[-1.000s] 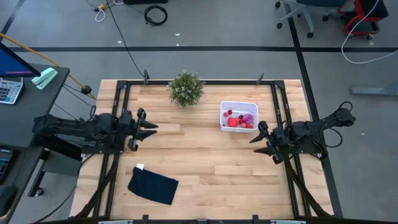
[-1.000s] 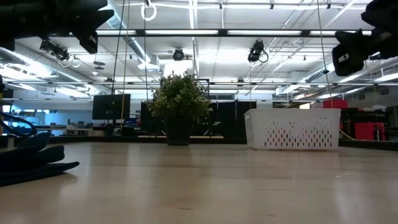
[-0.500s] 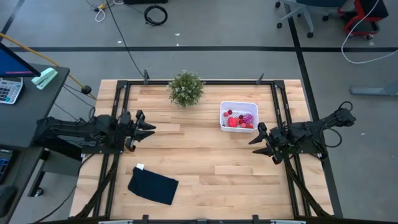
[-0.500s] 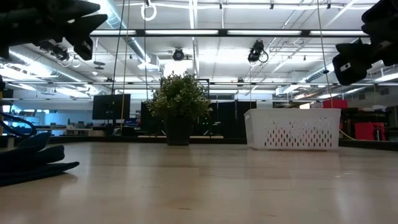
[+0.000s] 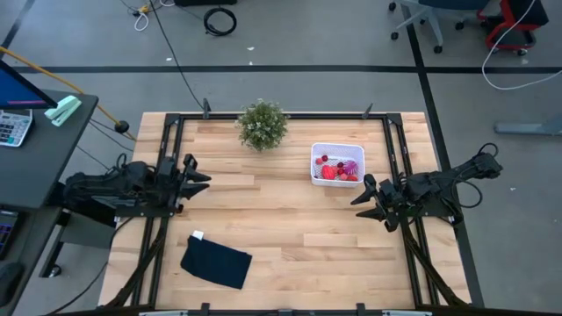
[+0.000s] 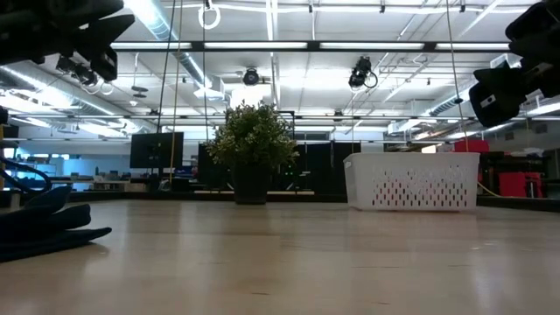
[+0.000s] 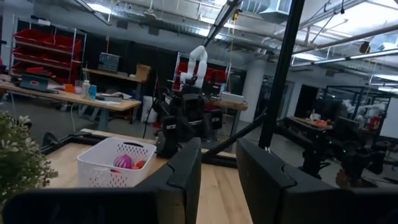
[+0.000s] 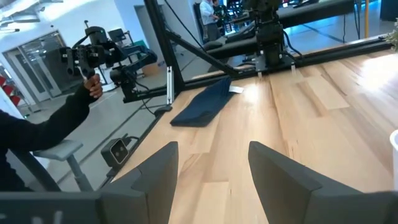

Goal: Pick and placing Produce into tupperware
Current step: Return to Home Position

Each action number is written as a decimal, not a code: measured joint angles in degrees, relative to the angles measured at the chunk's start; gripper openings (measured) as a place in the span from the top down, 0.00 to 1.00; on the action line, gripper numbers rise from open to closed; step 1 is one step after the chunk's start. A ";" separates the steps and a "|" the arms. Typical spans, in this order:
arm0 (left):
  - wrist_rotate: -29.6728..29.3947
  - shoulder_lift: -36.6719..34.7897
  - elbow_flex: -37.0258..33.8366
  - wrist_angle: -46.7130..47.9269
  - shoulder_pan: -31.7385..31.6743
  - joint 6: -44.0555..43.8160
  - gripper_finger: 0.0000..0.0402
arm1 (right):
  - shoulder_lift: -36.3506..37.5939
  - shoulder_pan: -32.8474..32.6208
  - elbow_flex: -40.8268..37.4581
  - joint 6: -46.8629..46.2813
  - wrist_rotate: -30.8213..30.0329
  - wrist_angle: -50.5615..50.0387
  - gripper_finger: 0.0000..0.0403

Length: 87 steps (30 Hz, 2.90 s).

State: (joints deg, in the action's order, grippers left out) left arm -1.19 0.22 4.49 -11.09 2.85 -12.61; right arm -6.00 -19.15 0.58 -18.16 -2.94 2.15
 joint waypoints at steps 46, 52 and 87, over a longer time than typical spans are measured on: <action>-0.02 0.14 -3.89 8.54 -0.02 -0.22 0.73 | 0.00 -0.01 0.00 0.32 0.00 0.00 0.49; -0.02 0.14 -3.91 8.48 -0.02 -0.23 0.73 | 0.00 0.01 0.00 0.32 0.00 0.00 0.49; -0.02 0.14 -3.91 8.32 -0.02 -0.19 0.73 | 0.00 0.01 0.00 0.32 0.00 0.00 0.49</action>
State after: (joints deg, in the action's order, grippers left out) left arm -1.21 0.36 0.58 -2.76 2.83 -12.80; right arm -6.00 -19.14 0.58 -17.85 -2.94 2.15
